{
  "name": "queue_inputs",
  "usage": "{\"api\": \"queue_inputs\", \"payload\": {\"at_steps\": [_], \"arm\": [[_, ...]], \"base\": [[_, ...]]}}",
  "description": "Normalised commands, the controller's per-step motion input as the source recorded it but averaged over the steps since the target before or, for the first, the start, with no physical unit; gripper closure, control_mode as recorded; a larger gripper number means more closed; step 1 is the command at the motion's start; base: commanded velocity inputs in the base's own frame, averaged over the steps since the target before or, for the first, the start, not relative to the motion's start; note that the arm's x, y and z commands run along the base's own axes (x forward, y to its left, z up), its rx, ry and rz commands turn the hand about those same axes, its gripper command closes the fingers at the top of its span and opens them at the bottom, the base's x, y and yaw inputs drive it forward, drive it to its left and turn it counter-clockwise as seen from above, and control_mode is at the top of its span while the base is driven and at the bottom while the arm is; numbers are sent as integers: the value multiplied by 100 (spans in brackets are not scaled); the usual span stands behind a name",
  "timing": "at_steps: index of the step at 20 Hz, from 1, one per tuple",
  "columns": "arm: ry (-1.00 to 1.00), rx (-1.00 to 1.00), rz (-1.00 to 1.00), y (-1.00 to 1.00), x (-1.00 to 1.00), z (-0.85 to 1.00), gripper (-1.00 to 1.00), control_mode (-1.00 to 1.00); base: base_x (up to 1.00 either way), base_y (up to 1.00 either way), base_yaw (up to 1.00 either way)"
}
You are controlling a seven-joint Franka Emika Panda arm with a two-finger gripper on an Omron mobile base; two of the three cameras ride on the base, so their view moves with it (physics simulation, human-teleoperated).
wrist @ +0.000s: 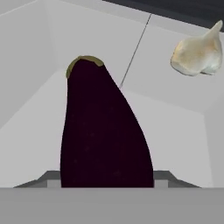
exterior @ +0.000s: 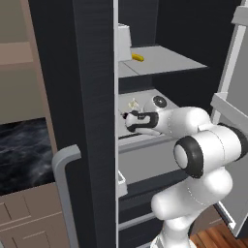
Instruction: Place the eggplant in the correct fridge rack based on whether it is a fruit or vegetable. Finally, close the fridge door.
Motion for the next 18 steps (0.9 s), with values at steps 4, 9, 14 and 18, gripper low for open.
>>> {"api": "queue_inputs", "payload": {"at_steps": [4,9,14,18], "arm": [[0,-1,0,13,60,-17,100,-100],[0,-5,0,25,61,-17,100,-100],[0,-7,0,24,35,-25,-100,-100],[-4,-6,0,0,-20,-10,-100,-100]], "base": [[0,0,0],[0,0,0],[0,0,0],[0,0,0]]}}
